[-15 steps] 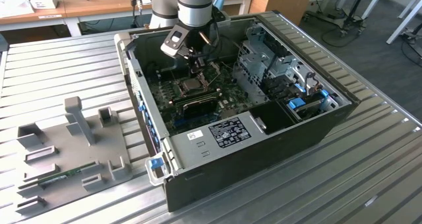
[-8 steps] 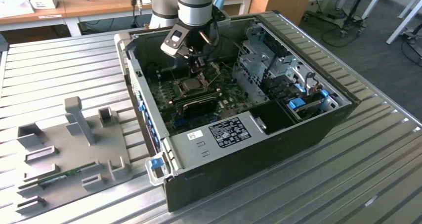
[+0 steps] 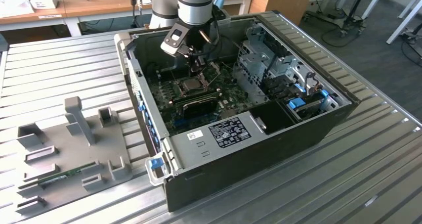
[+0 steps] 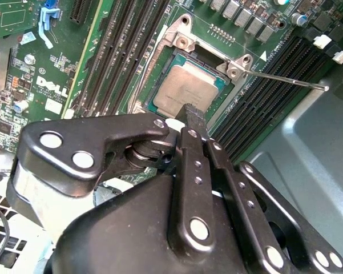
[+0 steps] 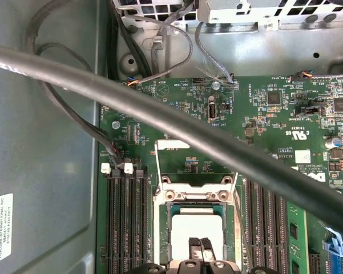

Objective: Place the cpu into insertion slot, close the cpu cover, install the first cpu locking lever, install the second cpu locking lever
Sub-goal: 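Close the cpu cover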

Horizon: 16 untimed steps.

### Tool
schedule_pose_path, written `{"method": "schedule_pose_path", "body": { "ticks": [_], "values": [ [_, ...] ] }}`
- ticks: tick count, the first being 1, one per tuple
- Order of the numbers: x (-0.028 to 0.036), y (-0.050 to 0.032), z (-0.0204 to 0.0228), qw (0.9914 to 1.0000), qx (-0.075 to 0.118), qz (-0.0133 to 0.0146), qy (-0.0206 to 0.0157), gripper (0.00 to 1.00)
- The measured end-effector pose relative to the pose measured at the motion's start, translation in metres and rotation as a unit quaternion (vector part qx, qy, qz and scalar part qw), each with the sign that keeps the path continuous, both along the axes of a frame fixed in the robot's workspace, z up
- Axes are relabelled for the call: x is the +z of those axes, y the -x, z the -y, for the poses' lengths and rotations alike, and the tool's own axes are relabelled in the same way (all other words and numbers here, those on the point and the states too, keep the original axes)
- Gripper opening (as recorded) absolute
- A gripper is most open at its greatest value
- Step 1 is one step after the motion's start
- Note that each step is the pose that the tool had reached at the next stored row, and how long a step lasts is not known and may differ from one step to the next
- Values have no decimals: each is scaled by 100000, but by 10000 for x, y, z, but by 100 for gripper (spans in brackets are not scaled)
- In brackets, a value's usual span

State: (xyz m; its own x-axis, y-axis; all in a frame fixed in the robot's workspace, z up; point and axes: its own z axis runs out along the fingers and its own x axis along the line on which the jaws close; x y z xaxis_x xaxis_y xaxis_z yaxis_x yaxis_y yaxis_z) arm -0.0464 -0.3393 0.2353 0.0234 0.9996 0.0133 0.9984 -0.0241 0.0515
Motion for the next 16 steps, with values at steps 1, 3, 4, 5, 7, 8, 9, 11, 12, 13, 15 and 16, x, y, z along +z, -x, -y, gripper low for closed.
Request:
{"method": "schedule_pose_path", "body": {
  "ticks": [1,3,4,5,7,8,9,11,12,13,15,16],
  "values": [
    [1,0,0,100000,2,-1,1,11],
    [1,0,0,100000,1,-1,0,11],
    [1,0,0,100000,3,-1,0,11],
    [1,0,0,100000,1,-2,3,11],
    [1,0,0,100000,1,0,1,11],
    [2,0,0,100000,1,-2,1,11],
    [2,0,0,100000,1,1,0,11],
    [10,1,1,100000,1,-18,5,11],
    [18,0,1,100000,0,-8,-19,11],
    [28,0,0,100000,-2,-1,-46,11],
    [52,0,0,100000,1,-2,-61,11],
    [65,0,0,100000,1,0,-75,11]
  ]
}}
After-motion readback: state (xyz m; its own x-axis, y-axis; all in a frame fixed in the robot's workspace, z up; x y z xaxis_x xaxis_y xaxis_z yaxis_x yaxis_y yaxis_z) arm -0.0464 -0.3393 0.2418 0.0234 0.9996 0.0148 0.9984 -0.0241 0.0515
